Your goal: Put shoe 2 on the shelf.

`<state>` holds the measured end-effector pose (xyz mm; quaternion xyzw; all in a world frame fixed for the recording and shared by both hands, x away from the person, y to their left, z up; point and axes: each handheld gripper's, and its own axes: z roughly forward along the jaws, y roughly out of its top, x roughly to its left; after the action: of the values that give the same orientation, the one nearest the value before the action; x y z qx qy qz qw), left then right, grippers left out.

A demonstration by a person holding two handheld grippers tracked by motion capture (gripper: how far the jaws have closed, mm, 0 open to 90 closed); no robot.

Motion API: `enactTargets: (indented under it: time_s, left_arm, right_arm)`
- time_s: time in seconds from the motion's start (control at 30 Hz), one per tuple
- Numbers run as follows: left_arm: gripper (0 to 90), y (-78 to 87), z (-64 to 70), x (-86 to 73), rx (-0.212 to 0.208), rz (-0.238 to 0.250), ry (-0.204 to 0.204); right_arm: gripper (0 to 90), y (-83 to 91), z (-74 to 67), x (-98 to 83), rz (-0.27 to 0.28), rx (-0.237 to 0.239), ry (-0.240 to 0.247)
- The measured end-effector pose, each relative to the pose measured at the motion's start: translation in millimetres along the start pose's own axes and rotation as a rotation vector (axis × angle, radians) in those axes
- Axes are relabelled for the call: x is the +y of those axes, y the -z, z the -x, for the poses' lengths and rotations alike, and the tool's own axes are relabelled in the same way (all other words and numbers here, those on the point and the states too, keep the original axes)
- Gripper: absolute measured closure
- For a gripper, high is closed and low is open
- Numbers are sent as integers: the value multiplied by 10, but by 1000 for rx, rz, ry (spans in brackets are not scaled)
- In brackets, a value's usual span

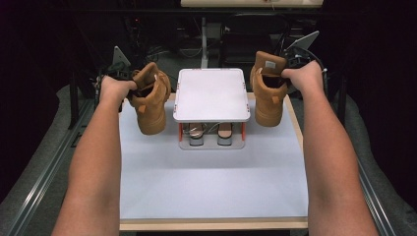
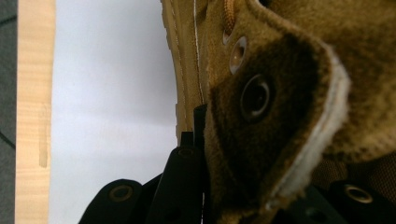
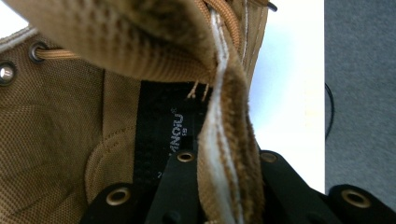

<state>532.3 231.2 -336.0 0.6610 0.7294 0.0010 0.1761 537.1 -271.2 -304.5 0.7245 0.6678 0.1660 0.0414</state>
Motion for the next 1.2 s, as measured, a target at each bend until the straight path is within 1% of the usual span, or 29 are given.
enactTargets:
  time_s: [0.1,0.13,0.17,0.2,0.3,0.33,0.37,0.43,0.47,0.5,0.53,0.6,0.67,0.73,0.83,0.9,1.07,1.17,1.2]
  left_arm:
    - [860,123,58,24,-11,13,-11]
    - [861,162,78,25,-14,17,-10]
    - [861,194,103,26,-14,15,-11]
    - [861,226,133,27,-9,23,-18]
    - [859,312,221,33,3,29,-26]
    - [860,330,239,34,1,24,-27]
    - [859,353,261,34,-5,22,-19]
    - [859,388,302,29,-6,23,-26]
    - [859,408,328,29,-10,27,-19]
    - [859,418,343,33,-8,26,-25]
    - [858,437,361,43,-14,22,-21]
    - [857,488,402,56,-14,22,-23]
    - [856,545,446,55,-13,31,-28]
    - [856,599,493,42,-25,44,-28]
    - [856,607,559,27,-35,50,-30]
    - [856,595,612,20,-34,58,-42]
    - [856,509,716,5,-56,44,-47]
    - [855,470,807,-4,-48,40,-64]
    - [855,461,838,-7,-47,37,-61]
  right_arm:
    - [860,120,-15,11,17,8,-6]
    - [860,152,-23,11,19,4,-4]
    - [860,180,-28,8,26,0,-5]
    - [859,209,-34,8,24,1,-9]
    - [858,262,-48,0,33,-3,-12]
    - [858,287,-57,-3,32,-2,-15]
    - [858,301,-61,-7,34,-3,-16]
    - [857,333,-82,-15,41,-7,-20]
    - [858,349,-96,-14,32,-9,-18]
    - [857,364,-108,-17,34,-9,-20]
    - [857,371,-121,-18,41,-10,-20]
    - [857,390,-164,-15,40,-13,-18]
    - [856,411,-219,-18,38,-15,-12]
    - [856,422,-283,-25,38,-15,-4]
    - [856,431,-381,-38,33,-4,3]
    - [856,433,-460,-51,37,-5,15]
    - [855,404,-637,-80,38,20,20]
    - [854,363,-738,-84,33,33,29]
    - [853,344,-776,-84,30,33,36]
